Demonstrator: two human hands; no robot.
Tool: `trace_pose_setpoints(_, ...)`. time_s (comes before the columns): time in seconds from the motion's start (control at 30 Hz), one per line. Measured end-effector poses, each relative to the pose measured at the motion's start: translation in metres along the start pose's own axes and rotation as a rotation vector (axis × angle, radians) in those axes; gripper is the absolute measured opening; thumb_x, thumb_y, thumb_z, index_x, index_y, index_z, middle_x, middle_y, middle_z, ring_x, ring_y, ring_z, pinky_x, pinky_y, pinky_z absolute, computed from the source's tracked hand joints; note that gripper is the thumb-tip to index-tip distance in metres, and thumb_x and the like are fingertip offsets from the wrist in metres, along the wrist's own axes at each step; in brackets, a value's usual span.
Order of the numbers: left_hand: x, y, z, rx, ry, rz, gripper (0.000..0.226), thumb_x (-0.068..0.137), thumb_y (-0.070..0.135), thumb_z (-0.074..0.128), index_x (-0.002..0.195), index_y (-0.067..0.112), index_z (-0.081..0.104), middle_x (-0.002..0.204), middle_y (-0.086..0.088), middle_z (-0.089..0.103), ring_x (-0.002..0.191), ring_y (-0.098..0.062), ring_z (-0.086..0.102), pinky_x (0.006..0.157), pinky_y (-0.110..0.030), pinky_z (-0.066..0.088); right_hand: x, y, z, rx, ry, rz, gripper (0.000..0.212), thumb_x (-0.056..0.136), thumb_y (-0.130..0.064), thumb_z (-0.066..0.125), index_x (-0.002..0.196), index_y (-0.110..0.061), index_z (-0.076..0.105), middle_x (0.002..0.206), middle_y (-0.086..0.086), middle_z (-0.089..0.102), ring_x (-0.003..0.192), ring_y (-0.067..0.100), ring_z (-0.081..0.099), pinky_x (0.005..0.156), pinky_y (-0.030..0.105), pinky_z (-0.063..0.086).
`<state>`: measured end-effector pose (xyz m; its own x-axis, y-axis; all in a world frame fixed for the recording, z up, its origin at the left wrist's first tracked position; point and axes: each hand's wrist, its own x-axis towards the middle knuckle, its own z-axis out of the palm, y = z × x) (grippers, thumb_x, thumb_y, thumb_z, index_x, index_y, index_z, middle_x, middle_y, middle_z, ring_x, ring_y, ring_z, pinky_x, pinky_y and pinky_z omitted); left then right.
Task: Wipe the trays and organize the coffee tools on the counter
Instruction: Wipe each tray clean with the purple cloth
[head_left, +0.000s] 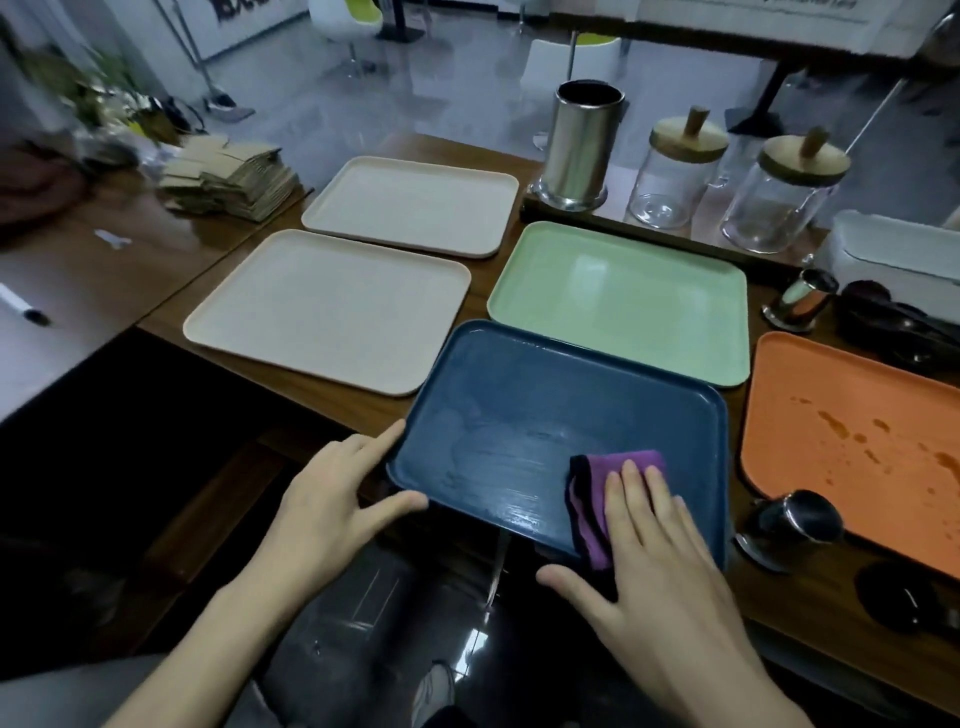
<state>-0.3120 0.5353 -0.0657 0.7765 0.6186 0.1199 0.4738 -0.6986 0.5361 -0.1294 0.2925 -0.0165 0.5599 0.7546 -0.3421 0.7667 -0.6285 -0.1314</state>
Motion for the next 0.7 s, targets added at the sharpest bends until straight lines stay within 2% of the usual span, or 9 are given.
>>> trace_pose_setpoints(0.1,0.003,-0.003,-0.004,-0.110,-0.029,-0.078,0.093,0.065,0.087,0.053,0.149,0.048,0.042,0.100,0.015,0.065,0.092,-0.003,0.057,0.083,-0.020,0.045,0.015,-0.021,0.000,-0.031,-0.002,-0.111,0.117,0.071,-0.097,-0.001,0.150,-0.017,-0.031,0.158,-0.002,-0.036,0.144,0.016,-0.039,0.121,0.035,-0.020)
trace_pose_setpoints(0.17,0.005,-0.004,-0.004,-0.173,-0.058,-0.107,0.088,0.062,0.088,0.057,0.144,0.065,0.034,0.108,0.007,0.070,0.102,-0.007,0.061,0.092,-0.029,0.049,0.027,-0.040,0.000,-0.026,0.015,-0.208,0.115,0.074,-0.097,0.005,0.151,-0.019,-0.028,0.161,-0.002,-0.032,0.145,0.015,-0.037,0.121,0.036,-0.018)
trace_pose_setpoints(0.23,0.007,-0.007,-0.003,-0.214,-0.071,-0.107,0.087,0.061,0.088,0.060,0.140,0.073,0.026,0.111,0.002,0.071,0.106,-0.009,0.064,0.096,-0.037,0.051,0.041,-0.060,0.000,-0.015,0.018,-0.300,0.115,0.076,-0.096,0.011,0.156,-0.019,-0.020,0.162,-0.003,-0.027,0.147,0.013,-0.033,0.124,0.037,-0.013)
trace_pose_setpoints(0.33,0.009,-0.010,-0.003,-0.301,-0.089,-0.119,0.088,0.061,0.082,0.067,0.140,0.070,0.031,0.102,0.007,0.073,0.101,-0.004,0.067,0.095,-0.035,0.053,0.062,-0.086,0.000,0.024,0.028,-0.409,0.112,0.078,-0.094,0.010,0.161,-0.021,-0.006,0.166,-0.006,-0.016,0.150,0.010,-0.026,0.125,0.039,-0.008)
trace_pose_setpoints(0.4,0.009,-0.011,-0.005,-0.382,-0.111,-0.128,0.083,0.063,0.075,0.070,0.140,0.066,0.040,0.096,0.011,0.074,0.098,-0.003,0.068,0.093,-0.031,0.054,0.074,-0.098,-0.002,0.073,0.026,-0.427,0.100,0.085,-0.088,0.008,0.161,-0.024,-0.002,0.167,-0.008,-0.012,0.150,0.007,-0.023,0.126,0.038,-0.007)
trace_pose_setpoints(0.47,0.010,-0.013,-0.007,-0.449,-0.125,-0.096,0.072,0.069,0.065,0.067,0.137,0.062,0.046,0.094,0.014,0.074,0.092,-0.005,0.069,0.090,-0.027,0.055,0.081,-0.106,-0.004,0.131,0.020,-0.415,0.091,0.088,-0.082,0.003,0.161,-0.027,0.001,0.167,-0.010,-0.010,0.150,0.004,-0.021,0.126,0.037,-0.006)
trace_pose_setpoints(0.57,0.012,-0.014,-0.008,-0.510,-0.131,-0.082,0.057,0.077,0.054,0.067,0.132,0.057,0.054,0.084,0.010,0.069,0.076,-0.009,0.065,0.079,-0.026,0.055,0.080,-0.113,-0.006,0.182,0.025,-0.372,0.093,0.085,-0.079,-0.006,0.161,-0.027,0.002,0.167,-0.012,-0.009,0.149,0.001,-0.022,0.125,0.034,-0.009)
trace_pose_setpoints(0.67,0.015,-0.014,-0.006,-0.537,-0.144,-0.085,0.043,0.087,0.029,0.074,0.123,0.046,0.057,0.071,0.009,0.062,0.065,-0.004,0.055,0.068,-0.022,0.049,0.076,-0.117,-0.006,0.196,0.031,-0.340,0.087,0.087,-0.073,-0.006,0.161,-0.028,0.000,0.166,-0.014,-0.011,0.148,-0.001,-0.023,0.124,0.032,-0.011)
trace_pose_setpoints(0.7,0.016,-0.013,-0.006,-0.536,-0.155,-0.089,0.041,0.088,0.027,0.075,0.120,0.043,0.056,0.068,0.009,0.060,0.063,-0.003,0.052,0.066,-0.022,0.046,0.076,-0.119,-0.007,0.196,0.035,-0.330,0.087,0.086,-0.072,-0.007,0.161,-0.028,0.000,0.166,-0.014,-0.011,0.148,-0.001,-0.023,0.125,0.032,-0.011)
